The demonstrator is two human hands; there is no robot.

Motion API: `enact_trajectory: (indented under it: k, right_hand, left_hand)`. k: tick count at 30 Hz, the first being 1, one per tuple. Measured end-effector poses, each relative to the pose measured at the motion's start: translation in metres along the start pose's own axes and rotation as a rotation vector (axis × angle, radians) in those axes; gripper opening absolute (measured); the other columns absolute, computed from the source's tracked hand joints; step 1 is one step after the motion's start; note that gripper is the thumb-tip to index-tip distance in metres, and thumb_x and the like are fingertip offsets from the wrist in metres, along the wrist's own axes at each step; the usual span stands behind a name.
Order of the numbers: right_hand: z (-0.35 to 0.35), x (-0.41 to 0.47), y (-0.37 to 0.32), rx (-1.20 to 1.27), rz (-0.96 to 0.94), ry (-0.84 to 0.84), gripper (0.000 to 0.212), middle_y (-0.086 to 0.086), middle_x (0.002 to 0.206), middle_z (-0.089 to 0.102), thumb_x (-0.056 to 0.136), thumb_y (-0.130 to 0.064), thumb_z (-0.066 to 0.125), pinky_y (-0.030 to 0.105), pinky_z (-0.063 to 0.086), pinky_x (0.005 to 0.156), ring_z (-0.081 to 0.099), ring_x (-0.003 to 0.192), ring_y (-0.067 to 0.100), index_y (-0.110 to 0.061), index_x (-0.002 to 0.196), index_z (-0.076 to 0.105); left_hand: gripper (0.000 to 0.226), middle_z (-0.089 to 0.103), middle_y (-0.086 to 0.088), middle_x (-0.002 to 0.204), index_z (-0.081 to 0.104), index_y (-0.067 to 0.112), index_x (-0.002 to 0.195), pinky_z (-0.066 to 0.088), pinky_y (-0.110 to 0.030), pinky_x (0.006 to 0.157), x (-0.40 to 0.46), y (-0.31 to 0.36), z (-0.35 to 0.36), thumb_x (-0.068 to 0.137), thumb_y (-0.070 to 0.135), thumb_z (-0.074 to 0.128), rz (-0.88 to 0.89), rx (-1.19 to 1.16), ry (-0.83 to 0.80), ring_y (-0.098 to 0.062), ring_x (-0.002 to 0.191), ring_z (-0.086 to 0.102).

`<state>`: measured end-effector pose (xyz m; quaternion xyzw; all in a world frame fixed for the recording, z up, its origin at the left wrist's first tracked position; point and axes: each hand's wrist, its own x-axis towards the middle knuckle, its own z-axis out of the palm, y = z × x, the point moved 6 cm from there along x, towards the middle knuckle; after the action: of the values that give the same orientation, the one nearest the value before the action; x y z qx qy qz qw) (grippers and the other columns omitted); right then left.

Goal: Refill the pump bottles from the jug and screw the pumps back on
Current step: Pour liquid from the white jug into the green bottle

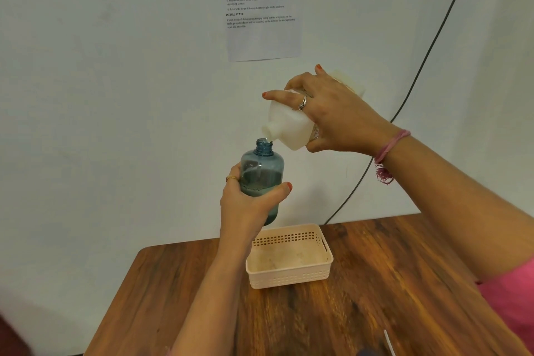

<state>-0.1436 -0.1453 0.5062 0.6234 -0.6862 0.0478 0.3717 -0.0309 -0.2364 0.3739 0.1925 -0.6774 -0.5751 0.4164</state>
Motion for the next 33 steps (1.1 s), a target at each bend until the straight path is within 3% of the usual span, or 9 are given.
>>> enact_trajectory:
  k: [11, 27, 33]
  right_hand:
    - [-0.0005, 0.0003, -0.0011, -0.006, -0.003, 0.009, 0.101, 0.018, 0.129, 0.048, 0.059, -0.023, 0.085, 0.054, 0.017, 0.112, 0.047, 0.119, 0.034, -0.025, 0.145, 0.032]
    - [0.0006, 0.001, 0.0011, -0.031, -0.006, 0.029, 0.104, 0.018, 0.128, 0.049, 0.056, -0.023, 0.087, 0.054, 0.019, 0.111, 0.049, 0.116, 0.035, -0.025, 0.145, 0.033]
    - [0.0013, 0.0016, 0.0011, -0.045, -0.015, 0.03, 0.104, 0.018, 0.128, 0.049, 0.056, -0.024, 0.086, 0.055, 0.02, 0.111, 0.049, 0.116, 0.034, -0.025, 0.145, 0.032]
  left_hand:
    - [0.071, 0.057, 0.01, 0.112, 0.048, 0.03, 0.128, 0.053, -0.02, 0.072, 0.0003, -0.0012, -0.001, 0.068, 0.023, 0.086, 0.002, -0.005, 0.001, -0.009, 0.1, 0.057]
    - [0.068, 0.055, 0.013, 0.109, 0.047, 0.035, 0.122, 0.054, -0.024, 0.076, 0.0016, -0.001, 0.0004, 0.068, 0.023, 0.086, -0.011, -0.01, -0.001, -0.008, 0.098, 0.056]
    - [0.065, 0.056, 0.016, 0.106, 0.047, 0.037, 0.118, 0.051, -0.019, 0.07, 0.0004, 0.0004, 0.0009, 0.068, 0.022, 0.086, -0.007, -0.015, -0.006, -0.006, 0.096, 0.057]
